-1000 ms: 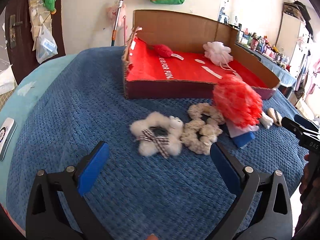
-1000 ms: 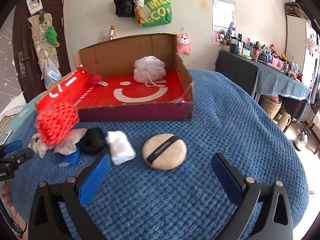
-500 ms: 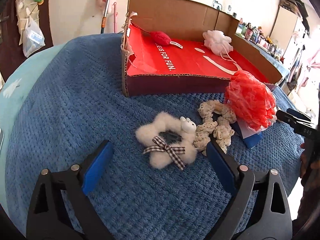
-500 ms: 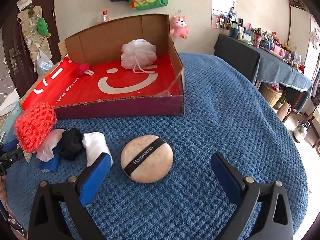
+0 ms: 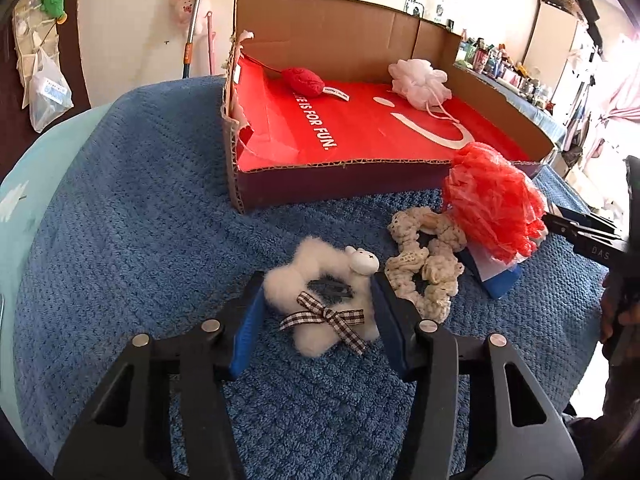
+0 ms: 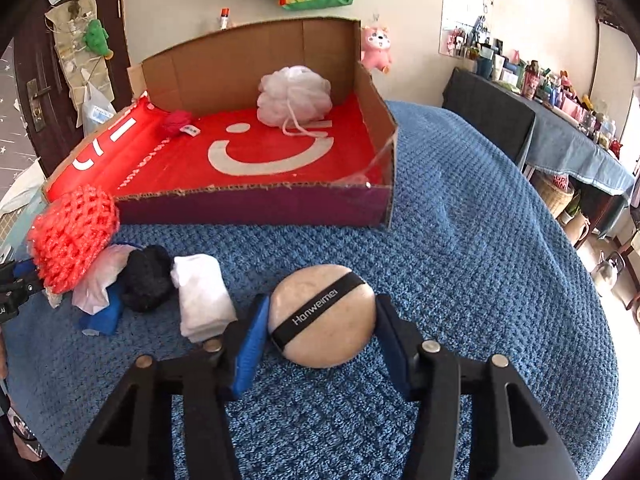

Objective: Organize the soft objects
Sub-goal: 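Grasp the white star plush with the left tool while the right tool grasps the beige powder puff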

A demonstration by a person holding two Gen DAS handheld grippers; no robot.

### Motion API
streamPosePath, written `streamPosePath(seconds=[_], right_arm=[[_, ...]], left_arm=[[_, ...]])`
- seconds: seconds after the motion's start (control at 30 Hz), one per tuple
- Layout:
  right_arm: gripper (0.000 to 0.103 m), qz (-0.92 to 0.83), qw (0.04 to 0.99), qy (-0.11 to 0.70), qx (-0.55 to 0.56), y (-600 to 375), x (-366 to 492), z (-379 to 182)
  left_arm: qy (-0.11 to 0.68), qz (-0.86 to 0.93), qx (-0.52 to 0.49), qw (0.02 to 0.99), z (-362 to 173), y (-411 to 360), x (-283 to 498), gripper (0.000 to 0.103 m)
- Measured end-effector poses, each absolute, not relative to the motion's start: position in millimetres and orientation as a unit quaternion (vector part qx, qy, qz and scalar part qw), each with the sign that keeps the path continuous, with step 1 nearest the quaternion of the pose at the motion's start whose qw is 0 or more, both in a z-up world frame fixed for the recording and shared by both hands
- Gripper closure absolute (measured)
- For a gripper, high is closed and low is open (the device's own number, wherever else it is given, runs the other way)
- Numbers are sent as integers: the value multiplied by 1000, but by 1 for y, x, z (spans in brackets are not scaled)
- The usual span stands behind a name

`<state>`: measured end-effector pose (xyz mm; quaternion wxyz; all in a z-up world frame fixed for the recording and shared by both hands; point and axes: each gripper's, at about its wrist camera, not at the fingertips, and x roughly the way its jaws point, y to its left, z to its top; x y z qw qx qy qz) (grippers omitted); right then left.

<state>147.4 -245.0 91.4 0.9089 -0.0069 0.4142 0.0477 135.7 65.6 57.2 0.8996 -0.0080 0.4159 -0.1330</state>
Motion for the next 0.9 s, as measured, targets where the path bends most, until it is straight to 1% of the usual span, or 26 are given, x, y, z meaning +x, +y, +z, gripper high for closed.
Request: streamPosePath(seconds=[0.03, 0.1, 0.13, 0.23, 0.4, 0.43, 0.5, 0.53, 0.57, 0.7, 0.73, 0.77, 0.83, 0.9], right_arm=[[48, 48, 911, 409, -5, -246, 146, 94], [48, 49, 915, 402, 1, -249, 145, 101], [48, 49, 916, 399, 4, -249, 145, 103], [48, 53, 918, 393, 7, -250, 146, 109], [48, 58, 914, 402, 9, -249, 148, 102], [48, 59, 913, 403, 9, -248, 148, 101], [48, 60, 913, 404, 9, -248, 147, 100], [48, 61, 913, 404, 10, -247, 147, 100], [47, 62, 913, 404, 11, -248, 147, 100], [45, 64, 910, 410, 14, -249, 146, 99], [41, 64, 909, 413, 12, -249, 146, 97], [32, 65, 907, 417, 11, -249, 146, 95], [22, 62, 905, 421, 11, -251, 146, 92], [22, 62, 904, 423, 10, -251, 145, 89]], left_arm=[[416, -136, -11, 899, 59, 67, 135, 55], [414, -140, -23, 899, 61, 69, 134, 60], [413, -142, -27, 899, 63, 71, 133, 68], [411, -141, -28, 900, 65, 72, 133, 69], [410, -138, -28, 901, 62, 72, 132, 68], [410, -137, -25, 902, 62, 71, 131, 66], [408, -140, -19, 902, 62, 69, 130, 51], [407, -141, -16, 902, 62, 68, 128, 37], [404, -141, -13, 904, 63, 67, 127, 35], [410, -137, 0, 902, 59, 65, 127, 35], [414, -136, 0, 900, 57, 65, 128, 35], [417, -135, 1, 899, 55, 66, 129, 35], [419, -135, 6, 898, 53, 66, 129, 33], [420, -136, 12, 897, 52, 66, 128, 32]])
